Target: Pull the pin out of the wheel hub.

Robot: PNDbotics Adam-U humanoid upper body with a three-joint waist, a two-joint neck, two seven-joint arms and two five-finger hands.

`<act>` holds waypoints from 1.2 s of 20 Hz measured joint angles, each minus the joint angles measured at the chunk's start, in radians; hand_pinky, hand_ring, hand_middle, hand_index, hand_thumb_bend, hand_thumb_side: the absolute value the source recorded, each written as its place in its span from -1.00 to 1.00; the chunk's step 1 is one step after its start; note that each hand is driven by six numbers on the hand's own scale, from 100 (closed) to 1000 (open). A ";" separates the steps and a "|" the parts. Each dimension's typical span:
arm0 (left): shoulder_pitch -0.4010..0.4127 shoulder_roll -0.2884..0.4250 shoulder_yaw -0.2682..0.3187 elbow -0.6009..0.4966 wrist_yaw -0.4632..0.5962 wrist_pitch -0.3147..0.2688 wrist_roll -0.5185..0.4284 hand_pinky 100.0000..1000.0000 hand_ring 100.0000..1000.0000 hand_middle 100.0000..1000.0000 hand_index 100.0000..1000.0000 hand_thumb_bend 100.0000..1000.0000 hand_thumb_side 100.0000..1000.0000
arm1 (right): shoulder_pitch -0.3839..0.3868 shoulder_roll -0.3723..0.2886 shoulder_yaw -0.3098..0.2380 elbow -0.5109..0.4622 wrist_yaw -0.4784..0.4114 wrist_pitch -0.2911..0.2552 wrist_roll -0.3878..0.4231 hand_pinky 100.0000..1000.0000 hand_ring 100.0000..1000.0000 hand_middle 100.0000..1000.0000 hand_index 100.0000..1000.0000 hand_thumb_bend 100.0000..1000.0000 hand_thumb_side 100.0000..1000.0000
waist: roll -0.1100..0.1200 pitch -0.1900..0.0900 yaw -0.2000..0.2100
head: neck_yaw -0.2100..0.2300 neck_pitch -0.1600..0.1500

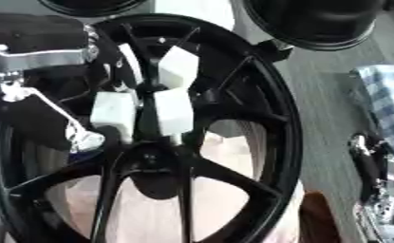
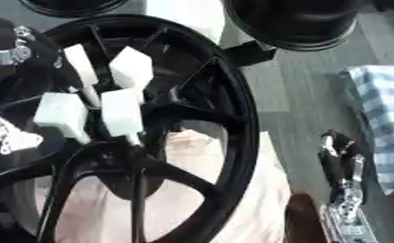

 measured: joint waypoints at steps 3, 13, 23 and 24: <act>0.001 0.000 0.000 0.007 -0.007 -0.004 -0.004 0.18 0.20 0.29 0.55 -0.46 -0.60 | 0.000 0.000 0.000 0.000 0.000 0.000 0.000 0.37 0.27 0.06 0.30 -0.92 -0.24 | 0.000 0.000 0.000 | 0.001 0.000; 0.009 -0.009 -0.024 0.044 -0.009 -0.012 -0.012 0.16 0.18 0.26 0.52 -0.50 -0.47 | 0.000 0.005 0.000 0.000 -0.001 0.000 0.000 0.37 0.26 0.06 0.30 -0.92 -0.25 | -0.003 0.001 -0.004 | 0.002 -0.002; 0.010 -0.017 -0.017 0.039 0.037 0.027 0.027 -0.36 -0.41 -0.43 -0.10 -0.98 -0.88 | 0.000 0.007 0.000 0.000 -0.002 -0.001 0.000 0.37 0.26 0.05 0.29 -0.91 -0.25 | -0.003 0.004 -0.004 | 0.002 -0.002; 0.010 -0.017 -0.017 0.035 0.036 0.031 0.031 -0.39 -0.46 -0.48 -0.15 -1.00 -0.87 | 0.000 0.007 0.000 0.000 -0.002 -0.001 0.000 0.37 0.26 0.05 0.29 -0.91 -0.25 | -0.003 0.004 -0.004 | 0.002 -0.003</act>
